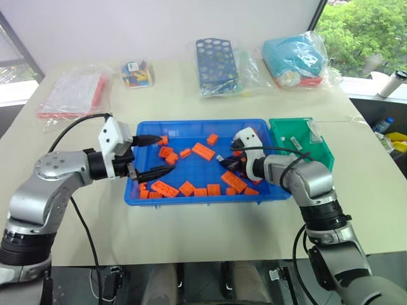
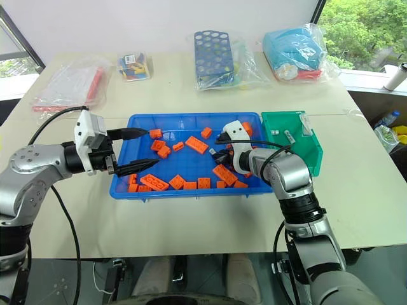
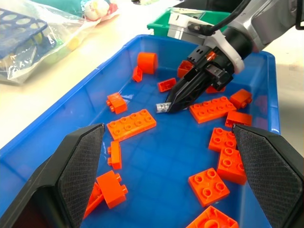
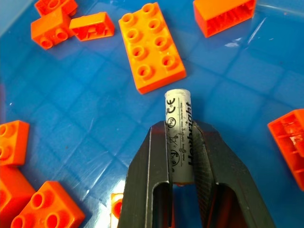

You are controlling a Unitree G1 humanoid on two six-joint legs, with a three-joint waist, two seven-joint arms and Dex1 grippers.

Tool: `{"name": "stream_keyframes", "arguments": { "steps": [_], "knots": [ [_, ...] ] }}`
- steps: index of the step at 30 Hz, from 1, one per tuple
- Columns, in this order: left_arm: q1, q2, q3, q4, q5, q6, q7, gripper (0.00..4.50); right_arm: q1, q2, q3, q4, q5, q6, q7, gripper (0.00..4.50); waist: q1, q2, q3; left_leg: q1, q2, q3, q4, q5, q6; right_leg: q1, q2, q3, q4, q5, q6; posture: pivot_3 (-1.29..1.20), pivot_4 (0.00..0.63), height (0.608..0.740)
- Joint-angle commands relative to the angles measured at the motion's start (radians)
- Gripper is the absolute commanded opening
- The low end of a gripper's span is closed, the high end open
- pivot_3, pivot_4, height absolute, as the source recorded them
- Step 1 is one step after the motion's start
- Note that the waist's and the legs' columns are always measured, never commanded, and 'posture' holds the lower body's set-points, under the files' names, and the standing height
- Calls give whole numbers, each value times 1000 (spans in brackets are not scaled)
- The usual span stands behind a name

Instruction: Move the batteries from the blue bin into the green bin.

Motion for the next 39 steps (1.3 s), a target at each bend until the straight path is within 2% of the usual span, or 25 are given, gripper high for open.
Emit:
{"name": "stream_keyframes", "arguments": {
  "steps": [1,5,11,16,18,19,22,23,24,27,29,35,39],
  "knots": [
    [-26,0,1,3,3,-20,-8,4500,1,-22,-49,-89,36,60,5,67,0,0,0,0,0,0,0,0,0,0,0,0,0,0,0,0,150,737],
    [-28,-6,-9,17,7,-32,-20,4500,-40,-79,-175,-196,109,161,22,67,2,0,0,-1,0,0,0,0,0,0,-1,0,0,0,0,0,150,737],
    [-19,-15,-23,44,22,-59,-35,4500,-128,-303,-449,-178,177,243,65,67,5,1,1,-1,0,-1,0,0,0,0,-1,0,-1,0,0,0,150,737],
    [-19,-6,-14,61,29,-66,-49,4500,-38,-442,-483,-131,161,203,101,67,0,0,0,0,0,0,-1,0,0,0,-1,0,-2,-2,-3,0,150,737],
    [-24,5,-8,77,35,-70,-57,4500,2,-456,-481,-126,157,189,101,1115,-2,1,0,0,0,-1,-1,0,0,0,0,0,-2,-2,-3,0,150,737],
    [-29,9,-6,87,38,-72,-61,4500,22,-463,-470,-127,150,171,101,1401,-4,1,0,0,0,-1,-1,0,0,0,0,0,-1,-2,-3,0,150,737],
    [-49,20,-5,116,50,-76,-68,4500,81,-512,-413,-117,109,65,138,2864,-1,1,1,0,0,-1,-1,0,0,-1,0,0,-1,-1,-1,0,150,737],
    [-53,26,-7,124,57,-78,-72,4500,100,-543,-392,-110,87,-1,169,3219,0,1,1,0,0,-1,-1,0,0,-1,0,0,-1,-1,-1,0,150,737],
    [-57,31,-8,131,62,-82,-77,4500,126,-578,-371,-108,58,-90,213,3219,1,1,1,0,0,-1,-1,0,0,-1,-1,1,-1,-1,-1,0,150,737],
    [-75,58,0,158,62,-85,-111,4500,278,-693,-408,-139,44,-461,542,3219,8,1,1,-1,-1,0,-1,0,0,-1,-1,0,-2,-1,-1,0,150,737],
    [-93,89,17,186,55,-86,-147,4500,341,-759,-449,-94,72,-579,721,3219,10,1,1,-1,-1,0,-1,-1,1,0,0,0,-2,-1,1,0,150,737],
    [-135,207,73,296,47,-84,-253,4500,222,-855,-403,247,39,-742,912,3219,-6,1,1,2,0,1,1,-1,1,0,0,1,-2,-3,-3,0,150,737],
    [-142,271,99,396,69,-122,-303,4500,107,-865,-364,445,23,-779,995,3219,-4,3,2,2,1,1,0,-1,1,0,0,1,-1,-3,-3,0,150,737]
  ]
}}
